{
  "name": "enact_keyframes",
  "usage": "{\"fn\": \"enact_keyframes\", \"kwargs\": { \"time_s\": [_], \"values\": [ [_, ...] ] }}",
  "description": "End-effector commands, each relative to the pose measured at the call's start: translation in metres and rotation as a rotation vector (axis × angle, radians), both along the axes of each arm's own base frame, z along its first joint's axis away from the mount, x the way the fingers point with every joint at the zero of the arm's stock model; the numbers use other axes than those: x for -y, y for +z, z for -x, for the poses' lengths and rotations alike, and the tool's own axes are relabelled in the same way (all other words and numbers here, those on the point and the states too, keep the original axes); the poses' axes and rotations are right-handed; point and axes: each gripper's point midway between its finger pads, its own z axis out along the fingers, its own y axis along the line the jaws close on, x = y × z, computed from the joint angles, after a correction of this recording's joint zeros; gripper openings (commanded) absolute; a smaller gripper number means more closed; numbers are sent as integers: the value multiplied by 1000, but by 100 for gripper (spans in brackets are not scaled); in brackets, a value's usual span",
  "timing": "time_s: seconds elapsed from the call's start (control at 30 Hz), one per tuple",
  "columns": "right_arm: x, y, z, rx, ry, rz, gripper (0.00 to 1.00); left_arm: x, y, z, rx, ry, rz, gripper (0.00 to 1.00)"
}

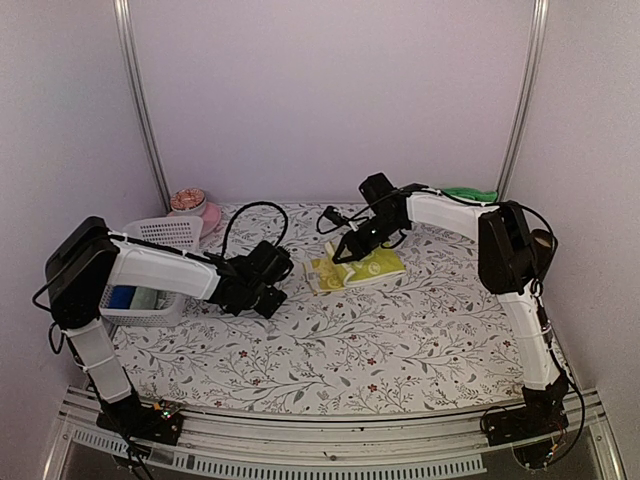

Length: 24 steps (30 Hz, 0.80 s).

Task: Roll the towels
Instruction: Fold the towel at the center of the board.

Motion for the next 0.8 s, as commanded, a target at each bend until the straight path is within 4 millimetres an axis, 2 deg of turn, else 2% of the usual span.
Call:
{"fn": "enact_keyframes", "kwargs": {
  "time_s": [0.0,0.53,0.7,0.77],
  "values": [
    [-14,6,-3,19,19,-43,2,1,-4,-4,-5,12,13,97],
    [-24,-6,-3,20,17,-41,3,1,-7,-4,-12,14,6,97],
    [-26,-10,-4,22,15,-46,12,1,-7,-5,-11,16,4,97],
    [-27,-8,-5,25,16,-54,20,1,-8,-4,-13,15,1,97]
  ]
}}
